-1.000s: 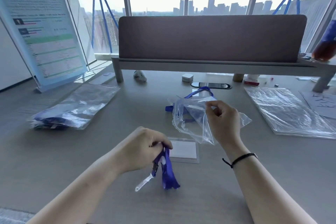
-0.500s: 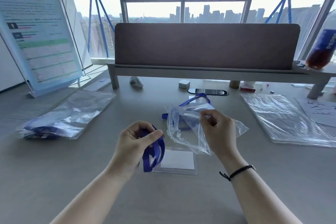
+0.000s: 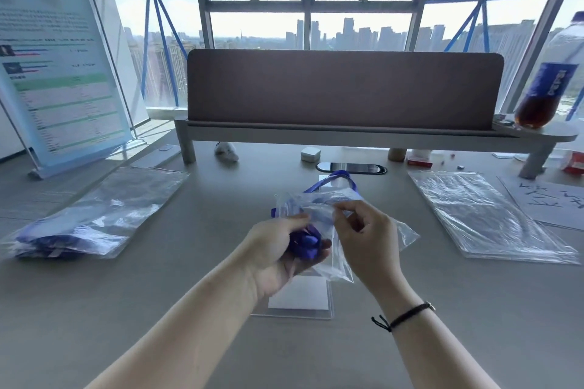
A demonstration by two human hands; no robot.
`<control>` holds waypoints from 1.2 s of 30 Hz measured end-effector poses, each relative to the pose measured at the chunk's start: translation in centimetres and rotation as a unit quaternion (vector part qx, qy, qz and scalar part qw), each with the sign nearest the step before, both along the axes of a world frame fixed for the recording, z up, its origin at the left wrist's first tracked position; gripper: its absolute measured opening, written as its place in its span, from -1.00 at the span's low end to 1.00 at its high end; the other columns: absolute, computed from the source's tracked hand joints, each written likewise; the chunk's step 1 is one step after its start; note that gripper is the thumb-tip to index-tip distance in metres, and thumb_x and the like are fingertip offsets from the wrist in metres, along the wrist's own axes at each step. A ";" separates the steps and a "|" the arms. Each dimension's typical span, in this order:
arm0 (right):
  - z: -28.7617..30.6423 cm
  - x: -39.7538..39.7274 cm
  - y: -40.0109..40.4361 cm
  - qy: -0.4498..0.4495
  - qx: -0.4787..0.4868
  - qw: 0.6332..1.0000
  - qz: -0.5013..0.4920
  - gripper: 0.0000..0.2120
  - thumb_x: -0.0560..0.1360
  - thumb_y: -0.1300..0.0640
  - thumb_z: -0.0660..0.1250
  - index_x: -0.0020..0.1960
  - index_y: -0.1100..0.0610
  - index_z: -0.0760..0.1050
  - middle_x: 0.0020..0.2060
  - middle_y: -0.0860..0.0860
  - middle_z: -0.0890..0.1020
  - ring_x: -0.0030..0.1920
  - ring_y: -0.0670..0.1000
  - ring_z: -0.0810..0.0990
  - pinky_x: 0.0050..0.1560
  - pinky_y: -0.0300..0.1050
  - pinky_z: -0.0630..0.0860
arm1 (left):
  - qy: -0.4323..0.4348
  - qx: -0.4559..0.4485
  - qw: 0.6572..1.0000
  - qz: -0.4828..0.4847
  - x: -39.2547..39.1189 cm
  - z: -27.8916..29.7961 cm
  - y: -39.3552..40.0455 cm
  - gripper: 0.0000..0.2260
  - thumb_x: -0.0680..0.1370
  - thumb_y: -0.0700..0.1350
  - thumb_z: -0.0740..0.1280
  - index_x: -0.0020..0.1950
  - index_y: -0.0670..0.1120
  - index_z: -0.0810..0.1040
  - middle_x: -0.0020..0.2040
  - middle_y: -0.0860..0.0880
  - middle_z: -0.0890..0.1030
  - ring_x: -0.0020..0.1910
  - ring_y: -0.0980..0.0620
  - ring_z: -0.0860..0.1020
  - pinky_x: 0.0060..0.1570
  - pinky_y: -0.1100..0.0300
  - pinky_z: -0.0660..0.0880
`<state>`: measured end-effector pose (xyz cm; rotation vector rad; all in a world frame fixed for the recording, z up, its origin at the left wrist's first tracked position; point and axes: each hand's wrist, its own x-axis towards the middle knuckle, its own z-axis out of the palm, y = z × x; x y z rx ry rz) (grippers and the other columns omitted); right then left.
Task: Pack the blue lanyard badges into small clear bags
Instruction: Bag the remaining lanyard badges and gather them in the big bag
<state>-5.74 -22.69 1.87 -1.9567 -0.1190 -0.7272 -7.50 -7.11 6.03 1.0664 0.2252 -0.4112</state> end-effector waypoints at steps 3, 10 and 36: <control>0.3 -0.2 0.1 -0.007 0.009 1.000 0.008 -0.86 0.49 0.24 0.42 -0.12 0.01 0.66 -0.47 -0.07 0.52 -0.47 -0.12 0.40 -0.41 -0.38 0.32 | 0.016 -0.025 0.999 0.023 2.0 0.1 -0.8 -0.85 0.63 -0.28 0.22 0.03 -0.28 0.57 -0.22 -0.18 0.59 -0.28 -0.11 0.58 -0.15 -0.03 0.65; 0.4 -0.4 0.0 -0.013 0.009 1.000 0.020 -0.82 0.50 0.25 0.42 -0.12 -0.04 0.62 -0.55 -0.16 0.47 -0.51 -0.12 0.38 -0.43 -0.39 0.31 | 0.021 -0.034 0.998 0.056 4.2 1.3 -3.5 -0.82 0.56 -0.09 0.25 -0.03 -0.20 0.51 -0.16 -0.19 0.58 -0.17 -0.13 0.57 -0.06 0.06 0.49; -0.9 0.7 -0.4 0.027 0.022 0.999 -0.019 -0.76 0.53 0.21 0.37 -0.15 -0.14 0.58 -0.45 0.13 0.60 -0.39 0.24 0.58 -0.28 0.12 0.60 | -0.273 0.659 0.658 -0.240 -0.8 -4.4 8.8 -0.30 0.20 0.28 0.60 0.23 0.01 0.56 0.28 0.19 0.39 0.27 0.19 0.37 0.30 0.27 0.35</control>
